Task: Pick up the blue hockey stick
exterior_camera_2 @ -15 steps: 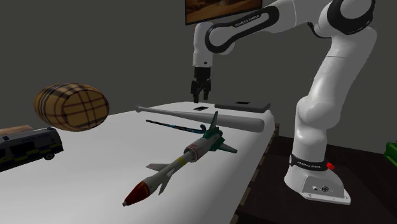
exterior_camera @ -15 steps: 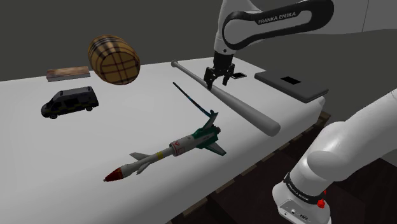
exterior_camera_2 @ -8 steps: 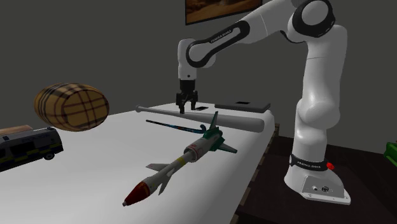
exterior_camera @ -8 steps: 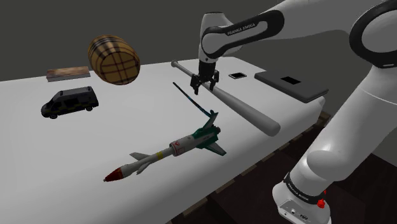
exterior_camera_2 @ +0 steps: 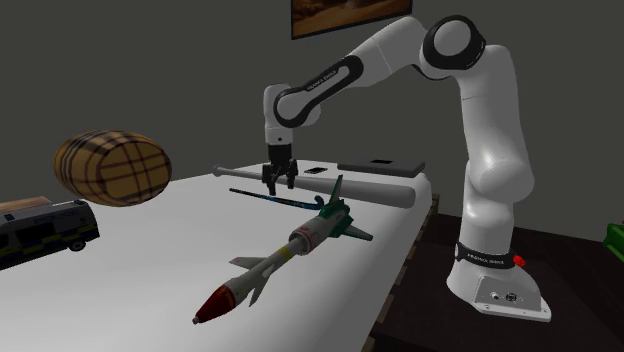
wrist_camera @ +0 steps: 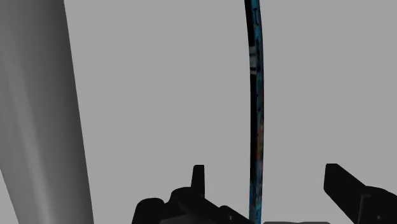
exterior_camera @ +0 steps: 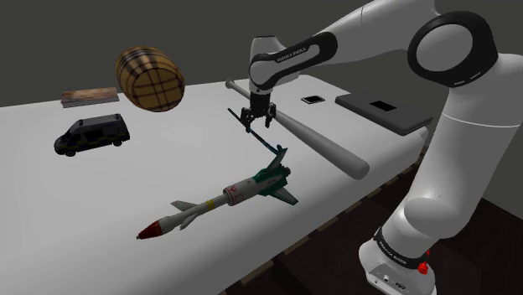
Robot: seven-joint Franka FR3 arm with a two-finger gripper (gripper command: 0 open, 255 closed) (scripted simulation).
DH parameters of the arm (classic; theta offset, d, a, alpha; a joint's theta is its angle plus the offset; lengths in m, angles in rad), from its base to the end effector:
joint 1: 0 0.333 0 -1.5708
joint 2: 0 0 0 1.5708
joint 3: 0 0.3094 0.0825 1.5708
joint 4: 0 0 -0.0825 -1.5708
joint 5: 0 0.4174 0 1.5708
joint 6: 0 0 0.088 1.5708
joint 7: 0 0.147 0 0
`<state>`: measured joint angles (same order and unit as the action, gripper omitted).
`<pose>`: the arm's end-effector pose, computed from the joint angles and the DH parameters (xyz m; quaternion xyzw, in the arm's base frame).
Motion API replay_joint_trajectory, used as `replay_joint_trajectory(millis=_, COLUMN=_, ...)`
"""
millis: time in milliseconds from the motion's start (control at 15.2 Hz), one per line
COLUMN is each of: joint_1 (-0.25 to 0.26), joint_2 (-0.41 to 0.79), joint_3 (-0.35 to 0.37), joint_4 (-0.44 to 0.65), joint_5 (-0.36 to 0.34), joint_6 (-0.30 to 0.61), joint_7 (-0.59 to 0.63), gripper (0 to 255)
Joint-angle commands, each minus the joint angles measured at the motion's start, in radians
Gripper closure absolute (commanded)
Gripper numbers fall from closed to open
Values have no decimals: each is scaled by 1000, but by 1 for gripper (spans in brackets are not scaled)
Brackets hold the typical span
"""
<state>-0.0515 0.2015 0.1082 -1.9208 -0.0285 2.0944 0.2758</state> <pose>0.6246 0.0319 0.3225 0.9946 -0.1030 -0.0129 0.0036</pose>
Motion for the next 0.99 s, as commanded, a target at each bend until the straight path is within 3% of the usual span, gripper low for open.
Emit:
replay_joint_trajectory(millis=0, joint_1=1, joint_2=15, joint_3=0, joint_4=-7, joint_5=-2, joint_6=23, joint_7=3, gripper=0)
replay_joint_trajectory(millis=330, joint_1=2, joint_2=37, joint_3=-1, joint_4=-29, joint_5=-5, joint_6=66, joint_7=5, gripper=0)
replay_joint_trajectory(millis=396, joint_1=2, joint_2=40, joint_3=-1, joint_4=-25, joint_5=-6, joint_6=65, joint_7=6, gripper=255)
replay_joint_trajectory(millis=924, joint_1=2, joint_2=40, joint_3=-1, joint_4=-25, joint_5=-6, joint_6=65, joint_7=6, gripper=255)
